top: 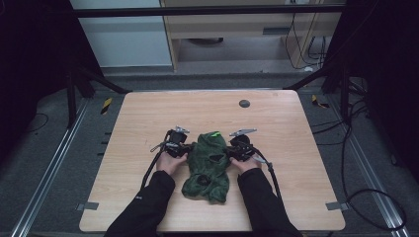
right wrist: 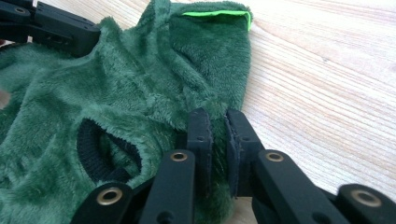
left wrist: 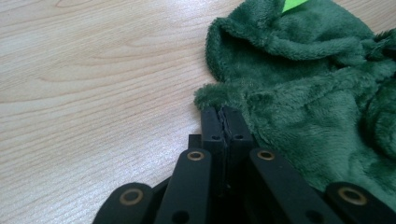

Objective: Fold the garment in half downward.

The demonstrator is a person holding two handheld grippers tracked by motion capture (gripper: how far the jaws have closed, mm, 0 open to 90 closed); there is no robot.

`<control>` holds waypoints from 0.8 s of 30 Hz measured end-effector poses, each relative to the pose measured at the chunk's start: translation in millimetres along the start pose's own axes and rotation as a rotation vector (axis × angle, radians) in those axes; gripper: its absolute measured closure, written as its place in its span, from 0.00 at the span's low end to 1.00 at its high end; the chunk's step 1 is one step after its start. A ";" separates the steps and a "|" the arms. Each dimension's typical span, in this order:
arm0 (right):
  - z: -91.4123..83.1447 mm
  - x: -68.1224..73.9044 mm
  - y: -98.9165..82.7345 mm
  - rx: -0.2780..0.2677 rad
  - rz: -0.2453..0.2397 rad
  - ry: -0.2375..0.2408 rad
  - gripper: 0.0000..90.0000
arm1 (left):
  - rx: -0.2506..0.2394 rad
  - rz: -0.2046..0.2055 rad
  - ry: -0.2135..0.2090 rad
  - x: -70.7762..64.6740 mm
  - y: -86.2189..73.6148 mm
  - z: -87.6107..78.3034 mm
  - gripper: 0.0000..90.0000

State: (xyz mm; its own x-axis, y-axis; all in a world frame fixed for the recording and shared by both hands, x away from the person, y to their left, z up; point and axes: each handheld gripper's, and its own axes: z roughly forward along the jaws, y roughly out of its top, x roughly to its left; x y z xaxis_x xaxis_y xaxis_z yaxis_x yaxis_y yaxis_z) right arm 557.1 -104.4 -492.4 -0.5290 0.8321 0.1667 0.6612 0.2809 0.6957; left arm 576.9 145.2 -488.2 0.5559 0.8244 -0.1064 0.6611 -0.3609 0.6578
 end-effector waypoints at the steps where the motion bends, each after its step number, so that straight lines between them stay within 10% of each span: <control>1: -0.9 -0.6 0.2 -0.003 -0.001 -0.003 0.92 | -0.004 -0.002 -0.005 0.0 0.3 -1.4 0.99; 24: -42.5 5.3 16.0 -0.149 -0.069 0.030 0.93 | -0.147 0.053 -0.040 -16.3 8.1 -64.2 0.99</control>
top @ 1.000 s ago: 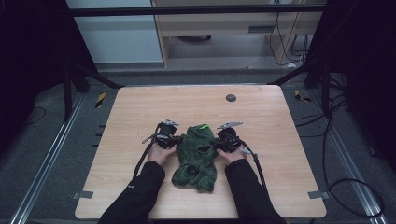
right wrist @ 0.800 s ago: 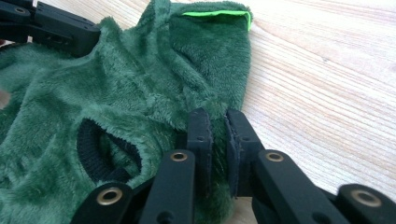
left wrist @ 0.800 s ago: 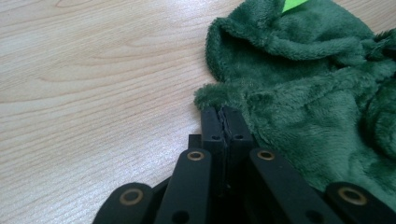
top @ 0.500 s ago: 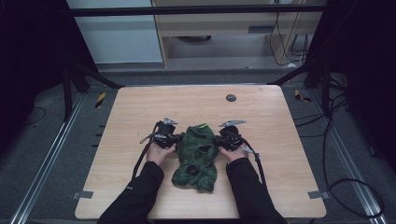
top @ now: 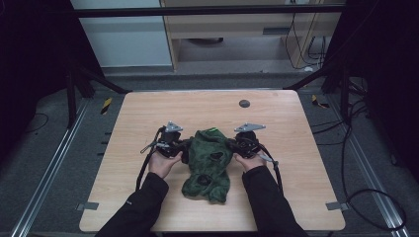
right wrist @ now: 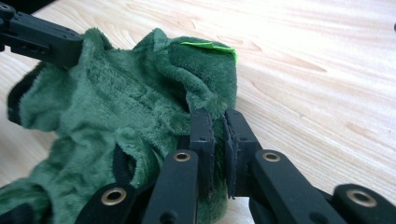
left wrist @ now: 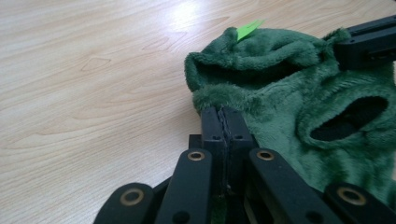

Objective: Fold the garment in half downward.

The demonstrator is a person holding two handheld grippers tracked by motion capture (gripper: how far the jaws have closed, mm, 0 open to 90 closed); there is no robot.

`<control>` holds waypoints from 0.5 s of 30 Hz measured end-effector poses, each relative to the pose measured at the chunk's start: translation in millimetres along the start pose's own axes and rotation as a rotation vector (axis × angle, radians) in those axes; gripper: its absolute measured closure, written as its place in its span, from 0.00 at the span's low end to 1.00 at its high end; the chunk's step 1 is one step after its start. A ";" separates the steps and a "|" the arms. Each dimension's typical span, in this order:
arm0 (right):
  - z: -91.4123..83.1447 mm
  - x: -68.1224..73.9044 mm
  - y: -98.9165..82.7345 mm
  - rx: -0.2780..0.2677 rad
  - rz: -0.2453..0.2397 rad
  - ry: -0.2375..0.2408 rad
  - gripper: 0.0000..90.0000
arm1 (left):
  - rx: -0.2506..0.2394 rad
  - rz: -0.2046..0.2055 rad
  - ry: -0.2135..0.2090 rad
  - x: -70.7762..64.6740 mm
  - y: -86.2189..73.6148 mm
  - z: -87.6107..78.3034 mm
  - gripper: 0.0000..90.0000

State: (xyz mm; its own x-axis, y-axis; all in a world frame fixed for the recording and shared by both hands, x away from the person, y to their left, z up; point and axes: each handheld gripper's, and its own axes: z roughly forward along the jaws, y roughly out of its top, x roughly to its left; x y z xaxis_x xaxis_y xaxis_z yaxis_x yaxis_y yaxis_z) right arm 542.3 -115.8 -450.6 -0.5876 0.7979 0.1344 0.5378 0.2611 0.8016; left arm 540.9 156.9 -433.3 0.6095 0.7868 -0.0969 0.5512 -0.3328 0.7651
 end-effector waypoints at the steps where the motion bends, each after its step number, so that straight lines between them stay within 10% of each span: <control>1: -1.6 0.9 0.6 -0.004 -0.002 0.002 0.93 | -0.004 0.005 -0.003 -1.0 0.3 -3.0 0.99; 15: -27.9 20.4 4.0 -0.048 -0.103 0.049 0.92 | -0.024 0.039 -0.025 -12.0 -8.6 -34.0 0.99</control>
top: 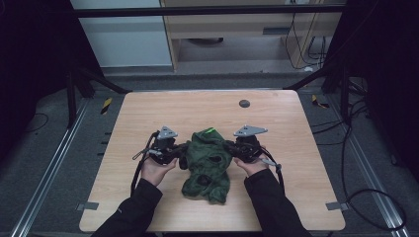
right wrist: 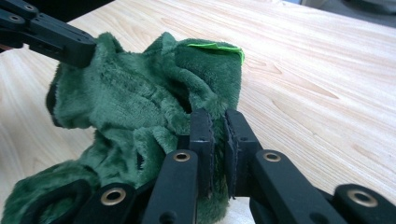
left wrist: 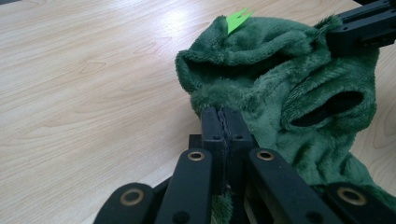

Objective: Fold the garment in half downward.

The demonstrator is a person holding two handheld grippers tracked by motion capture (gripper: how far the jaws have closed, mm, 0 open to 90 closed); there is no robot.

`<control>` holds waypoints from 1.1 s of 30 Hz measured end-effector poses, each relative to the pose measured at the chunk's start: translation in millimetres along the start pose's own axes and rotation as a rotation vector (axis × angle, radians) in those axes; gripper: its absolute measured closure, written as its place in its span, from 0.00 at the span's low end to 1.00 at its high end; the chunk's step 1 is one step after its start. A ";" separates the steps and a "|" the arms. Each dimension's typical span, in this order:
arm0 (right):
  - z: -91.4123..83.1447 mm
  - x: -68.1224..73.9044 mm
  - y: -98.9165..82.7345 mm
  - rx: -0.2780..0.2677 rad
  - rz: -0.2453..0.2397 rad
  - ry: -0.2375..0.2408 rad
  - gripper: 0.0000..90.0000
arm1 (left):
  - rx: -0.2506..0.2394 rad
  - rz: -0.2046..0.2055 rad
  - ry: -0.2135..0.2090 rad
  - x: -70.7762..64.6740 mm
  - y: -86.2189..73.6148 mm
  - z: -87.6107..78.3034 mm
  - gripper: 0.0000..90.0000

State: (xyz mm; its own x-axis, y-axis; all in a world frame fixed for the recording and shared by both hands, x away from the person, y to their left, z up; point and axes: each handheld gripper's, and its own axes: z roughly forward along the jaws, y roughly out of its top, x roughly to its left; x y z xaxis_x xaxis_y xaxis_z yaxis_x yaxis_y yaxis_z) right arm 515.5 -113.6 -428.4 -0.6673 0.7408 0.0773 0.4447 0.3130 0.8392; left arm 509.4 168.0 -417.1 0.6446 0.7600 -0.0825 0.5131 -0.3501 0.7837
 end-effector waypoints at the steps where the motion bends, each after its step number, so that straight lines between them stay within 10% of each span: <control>1: -1.0 0.9 -0.2 -0.002 -0.006 0.002 0.92 | 0.000 0.000 0.001 -1.4 -1.2 -1.7 0.99; 33: -24.3 32.5 -37.6 0.018 -0.047 0.082 0.92 | 0.053 0.005 -0.040 -29.0 -41.0 -28.4 0.99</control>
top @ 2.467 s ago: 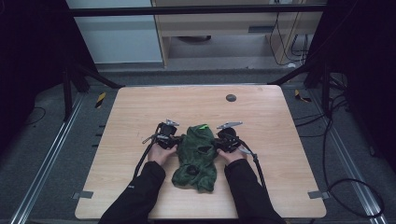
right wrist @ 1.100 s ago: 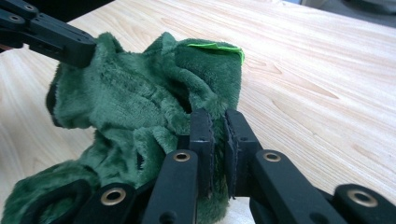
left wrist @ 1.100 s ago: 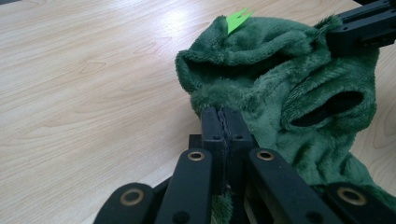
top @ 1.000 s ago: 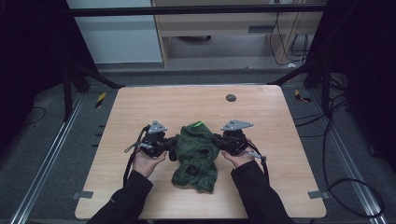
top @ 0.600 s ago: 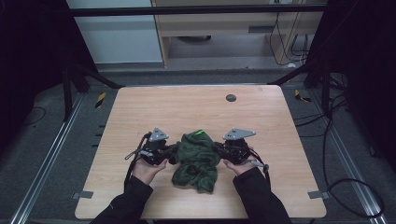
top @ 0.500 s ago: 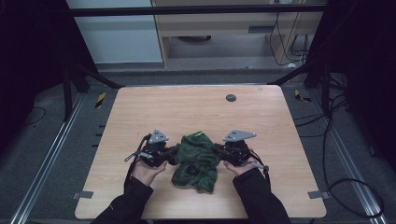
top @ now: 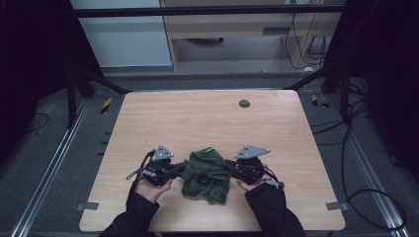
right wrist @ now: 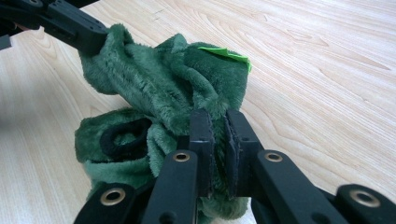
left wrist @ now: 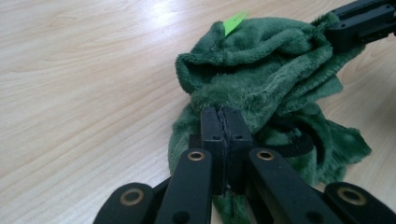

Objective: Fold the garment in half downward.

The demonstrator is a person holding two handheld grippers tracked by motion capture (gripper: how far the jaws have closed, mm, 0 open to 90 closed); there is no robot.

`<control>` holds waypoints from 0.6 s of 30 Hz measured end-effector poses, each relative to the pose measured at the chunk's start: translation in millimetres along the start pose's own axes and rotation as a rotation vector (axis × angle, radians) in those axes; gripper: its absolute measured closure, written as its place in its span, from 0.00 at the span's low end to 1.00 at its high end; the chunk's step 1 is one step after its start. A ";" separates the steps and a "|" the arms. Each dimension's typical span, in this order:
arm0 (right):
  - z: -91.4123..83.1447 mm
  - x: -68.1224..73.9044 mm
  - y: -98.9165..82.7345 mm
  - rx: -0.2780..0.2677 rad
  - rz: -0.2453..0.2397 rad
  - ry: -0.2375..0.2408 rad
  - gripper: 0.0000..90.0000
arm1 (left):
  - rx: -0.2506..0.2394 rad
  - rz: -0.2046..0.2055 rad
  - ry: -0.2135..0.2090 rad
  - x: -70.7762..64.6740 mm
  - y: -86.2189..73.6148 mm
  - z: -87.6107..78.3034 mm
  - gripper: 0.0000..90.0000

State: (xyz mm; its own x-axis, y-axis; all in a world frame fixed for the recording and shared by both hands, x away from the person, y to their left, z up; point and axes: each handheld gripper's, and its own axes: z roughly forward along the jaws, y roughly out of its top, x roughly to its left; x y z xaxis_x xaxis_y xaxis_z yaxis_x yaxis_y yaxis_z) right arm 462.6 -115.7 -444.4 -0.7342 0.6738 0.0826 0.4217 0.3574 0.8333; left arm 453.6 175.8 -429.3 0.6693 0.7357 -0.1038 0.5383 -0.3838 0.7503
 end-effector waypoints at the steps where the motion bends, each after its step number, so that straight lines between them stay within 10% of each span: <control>1: -0.8 1.2 -0.9 0.000 0.002 0.002 0.92 | 0.005 0.006 -0.002 -0.3 -0.7 -0.4 0.99; 18: -8.5 17.1 -16.4 0.019 -0.003 0.048 0.90 | 0.047 -0.003 -0.030 -9.1 -20.7 -4.1 0.99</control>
State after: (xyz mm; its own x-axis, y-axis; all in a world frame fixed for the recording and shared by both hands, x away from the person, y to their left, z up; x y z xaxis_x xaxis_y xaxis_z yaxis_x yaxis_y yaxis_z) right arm 438.6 -115.5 -452.0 -0.7600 0.6411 0.1066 0.4292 0.3720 0.8231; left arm 434.2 179.3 -441.3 0.6820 0.7204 -0.1262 0.5636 -0.4076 0.7185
